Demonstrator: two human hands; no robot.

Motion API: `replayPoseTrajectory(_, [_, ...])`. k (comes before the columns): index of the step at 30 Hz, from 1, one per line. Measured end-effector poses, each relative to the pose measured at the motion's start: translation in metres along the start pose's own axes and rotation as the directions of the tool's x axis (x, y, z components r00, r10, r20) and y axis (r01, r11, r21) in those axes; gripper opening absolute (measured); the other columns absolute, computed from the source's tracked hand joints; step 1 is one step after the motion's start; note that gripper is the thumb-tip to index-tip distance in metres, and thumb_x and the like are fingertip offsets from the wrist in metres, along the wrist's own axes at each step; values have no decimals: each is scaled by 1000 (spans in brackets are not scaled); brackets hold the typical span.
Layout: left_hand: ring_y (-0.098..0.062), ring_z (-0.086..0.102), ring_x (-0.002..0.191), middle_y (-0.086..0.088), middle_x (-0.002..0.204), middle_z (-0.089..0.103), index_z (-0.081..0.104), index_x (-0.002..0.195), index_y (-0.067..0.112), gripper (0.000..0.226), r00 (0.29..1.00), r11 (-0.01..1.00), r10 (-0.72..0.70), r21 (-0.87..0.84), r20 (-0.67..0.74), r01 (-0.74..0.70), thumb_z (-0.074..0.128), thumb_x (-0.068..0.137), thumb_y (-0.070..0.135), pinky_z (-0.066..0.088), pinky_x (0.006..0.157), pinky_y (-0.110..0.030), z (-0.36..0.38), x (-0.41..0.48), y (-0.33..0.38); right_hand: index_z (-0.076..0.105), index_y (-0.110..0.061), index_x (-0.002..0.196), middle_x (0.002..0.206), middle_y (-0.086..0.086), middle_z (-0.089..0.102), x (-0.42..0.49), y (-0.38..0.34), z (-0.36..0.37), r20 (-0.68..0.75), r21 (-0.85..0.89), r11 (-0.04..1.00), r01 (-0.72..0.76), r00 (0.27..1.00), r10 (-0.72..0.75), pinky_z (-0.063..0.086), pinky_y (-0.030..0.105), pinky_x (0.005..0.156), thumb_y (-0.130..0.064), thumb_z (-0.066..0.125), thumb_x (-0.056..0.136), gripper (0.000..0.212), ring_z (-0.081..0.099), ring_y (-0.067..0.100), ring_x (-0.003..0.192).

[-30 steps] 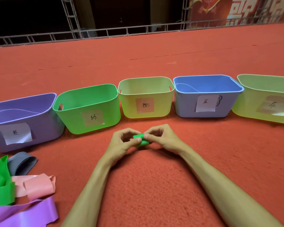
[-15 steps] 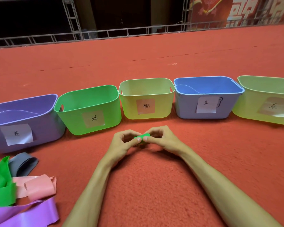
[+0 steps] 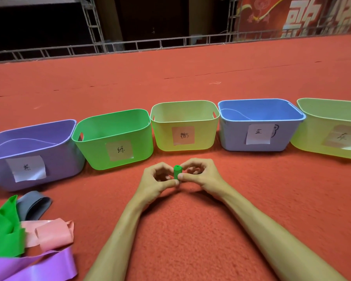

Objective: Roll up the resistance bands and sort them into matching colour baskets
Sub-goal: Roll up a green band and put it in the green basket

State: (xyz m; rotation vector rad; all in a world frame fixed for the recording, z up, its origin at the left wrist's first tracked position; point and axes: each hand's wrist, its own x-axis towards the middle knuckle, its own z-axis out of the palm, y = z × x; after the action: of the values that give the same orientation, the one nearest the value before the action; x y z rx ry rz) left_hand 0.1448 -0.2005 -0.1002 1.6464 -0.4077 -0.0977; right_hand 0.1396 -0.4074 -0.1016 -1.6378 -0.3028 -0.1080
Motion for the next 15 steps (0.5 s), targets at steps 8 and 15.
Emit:
replayPoseTrajectory(8, [-11, 69, 79, -2, 88, 80, 83, 93, 26, 16, 988, 992, 106, 83, -110, -97, 84, 78, 21, 51, 73, -31, -9, -6, 40, 83, -13, 100, 92, -1, 80, 1, -46, 9, -26, -141, 981, 134, 990, -139, 58, 31, 82, -2, 83, 83, 21, 76, 14, 89])
replayPoseTrajectory(15, [5, 56, 61, 12, 74, 75, 80, 86, 17, 11, 935, 858, 331, 451, -124, -244, 84, 83, 6, 38, 58, -9, -91, 28, 134, 84, -18, 92, 80, -10, 79, 84, -132, 53, 50, -258, 915, 311, 950, -308, 53, 19, 72, -1, 84, 81, 20, 72, 0, 75])
